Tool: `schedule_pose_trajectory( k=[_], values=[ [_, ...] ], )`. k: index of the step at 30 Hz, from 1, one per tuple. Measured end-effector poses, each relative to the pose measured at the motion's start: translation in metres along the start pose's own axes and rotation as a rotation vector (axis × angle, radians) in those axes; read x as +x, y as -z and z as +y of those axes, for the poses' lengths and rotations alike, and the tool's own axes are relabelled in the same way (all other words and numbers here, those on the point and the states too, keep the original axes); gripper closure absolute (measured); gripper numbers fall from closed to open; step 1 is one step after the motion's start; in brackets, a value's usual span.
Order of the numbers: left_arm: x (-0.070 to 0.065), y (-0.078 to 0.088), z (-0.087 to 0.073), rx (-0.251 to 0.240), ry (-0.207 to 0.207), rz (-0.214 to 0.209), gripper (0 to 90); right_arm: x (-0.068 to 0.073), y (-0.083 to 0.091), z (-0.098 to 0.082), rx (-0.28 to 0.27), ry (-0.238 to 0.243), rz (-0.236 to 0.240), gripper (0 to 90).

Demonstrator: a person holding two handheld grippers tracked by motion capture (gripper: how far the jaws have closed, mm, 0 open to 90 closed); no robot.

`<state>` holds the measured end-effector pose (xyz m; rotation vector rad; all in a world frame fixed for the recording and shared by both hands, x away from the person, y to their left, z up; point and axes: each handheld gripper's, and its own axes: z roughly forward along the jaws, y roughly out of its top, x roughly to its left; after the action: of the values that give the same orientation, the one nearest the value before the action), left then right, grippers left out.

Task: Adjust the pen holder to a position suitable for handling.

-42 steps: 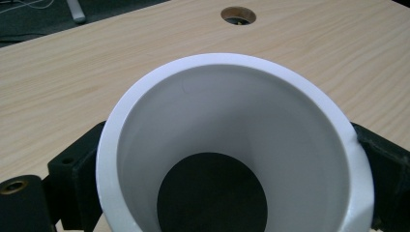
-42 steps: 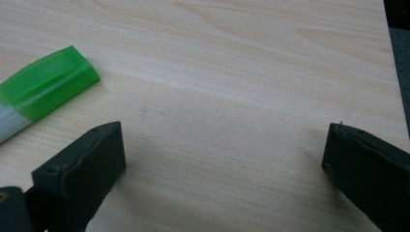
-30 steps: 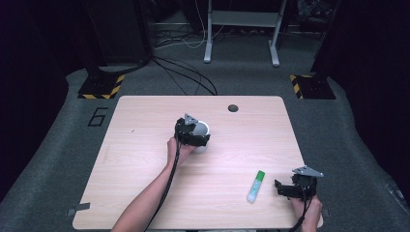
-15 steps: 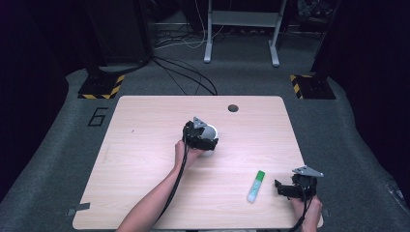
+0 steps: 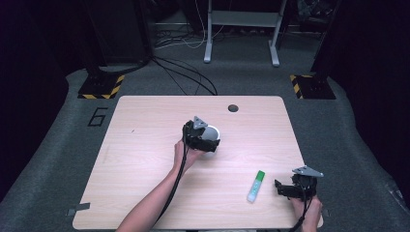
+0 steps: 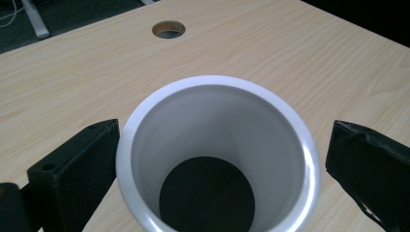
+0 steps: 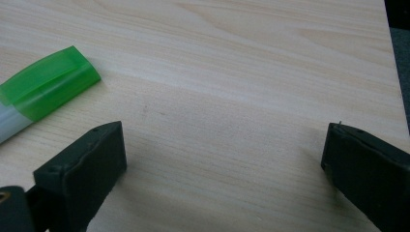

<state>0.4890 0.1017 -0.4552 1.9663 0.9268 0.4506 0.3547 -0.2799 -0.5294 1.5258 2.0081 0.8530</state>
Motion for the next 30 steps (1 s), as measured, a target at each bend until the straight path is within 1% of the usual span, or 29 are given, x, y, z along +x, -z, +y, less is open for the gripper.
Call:
schedule_pose_trajectory(
  k=[2, 6, 7, 8, 11, 12, 13, 15, 17, 18, 20, 22, 23, 24, 25, 26, 28, 30],
  values=[
    [0.001, 0.007, 0.001, -0.009, -0.012, -0.008, 0.1, 0.000, 0.000, 0.000, 0.000, 0.000, 0.000, 1.6],
    [0.002, 0.023, 0.002, -0.006, -0.036, -0.030, 0.1, 0.000, 0.000, 0.000, 0.000, 0.000, 0.000, 1.6],
    [0.002, 0.027, 0.001, -0.007, -0.039, -0.029, 0.1, 0.000, 0.000, 0.000, 0.000, 0.000, 0.000, 1.6],
    [0.002, 0.031, 0.001, -0.012, -0.039, -0.037, 0.1, 0.000, 0.000, 0.000, 0.000, 0.000, 0.000, 1.6],
    [0.003, 0.042, -0.002, -0.023, -0.043, -0.035, 0.1, 0.000, 0.000, 0.000, -0.001, -0.001, -0.001, 1.6],
    [0.003, 0.046, -0.004, -0.026, -0.042, -0.035, 0.1, 0.000, 0.000, 0.000, 0.002, -0.008, -0.002, 1.6],
    [0.004, 0.050, -0.005, -0.020, -0.043, -0.043, 0.1, 0.000, 0.000, 0.000, 0.000, -0.004, -0.001, 1.6],
    [0.005, 0.057, -0.009, -0.012, -0.050, -0.043, 0.1, 0.000, 0.000, 0.000, 0.002, -0.007, -0.002, 1.6],
    [0.006, 0.064, -0.015, -0.013, -0.046, -0.038, 0.1, 0.000, 0.000, 0.000, 0.000, -0.004, -0.002, 1.6],
    [0.006, 0.066, -0.017, -0.021, -0.053, -0.026, 0.1, 0.000, 0.000, 0.000, 0.002, -0.009, -0.002, 1.6],
    [0.007, 0.075, -0.021, -0.011, -0.053, -0.029, 0.1, 0.000, 0.000, 0.000, 0.000, -0.007, -0.002, 1.6],
    [0.008, 0.083, -0.025, -0.012, -0.061, -0.017, 0.2, 0.000, 0.000, 0.000, 0.000, -0.009, -0.002, 1.6],
    [0.008, 0.083, -0.025, -0.012, -0.061, -0.017, 0.1, 0.001, 0.000, 0.000, -0.001, -0.015, -0.004, 1.6],
    [0.009, 0.090, -0.029, -0.018, -0.059, -0.012, 0.2, -0.001, 0.000, 0.000, -0.005, 0.009, -0.005, 1.6],
    [0.010, 0.094, -0.030, -0.020, -0.059, -0.008, 0.1, 0.000, 0.000, 0.000, 0.007, -0.010, -0.001, 1.6],
    [0.010, 0.097, -0.032, -0.027, -0.066, 0.003, 0.1, 0.000, 0.000, 0.000, 0.007, -0.012, -0.001, 1.6],
    [0.012, 0.104, -0.035, -0.018, -0.071, 0.006, 0.1, 0.001, 0.000, 0.000, 0.002, -0.016, 0.000, 1.6],
    [0.013, 0.109, -0.040, -0.025, -0.071, 0.018, 0.1, 0.001, 0.000, 0.000, -0.001, -0.021, -0.001, 1.6]
  ],
)
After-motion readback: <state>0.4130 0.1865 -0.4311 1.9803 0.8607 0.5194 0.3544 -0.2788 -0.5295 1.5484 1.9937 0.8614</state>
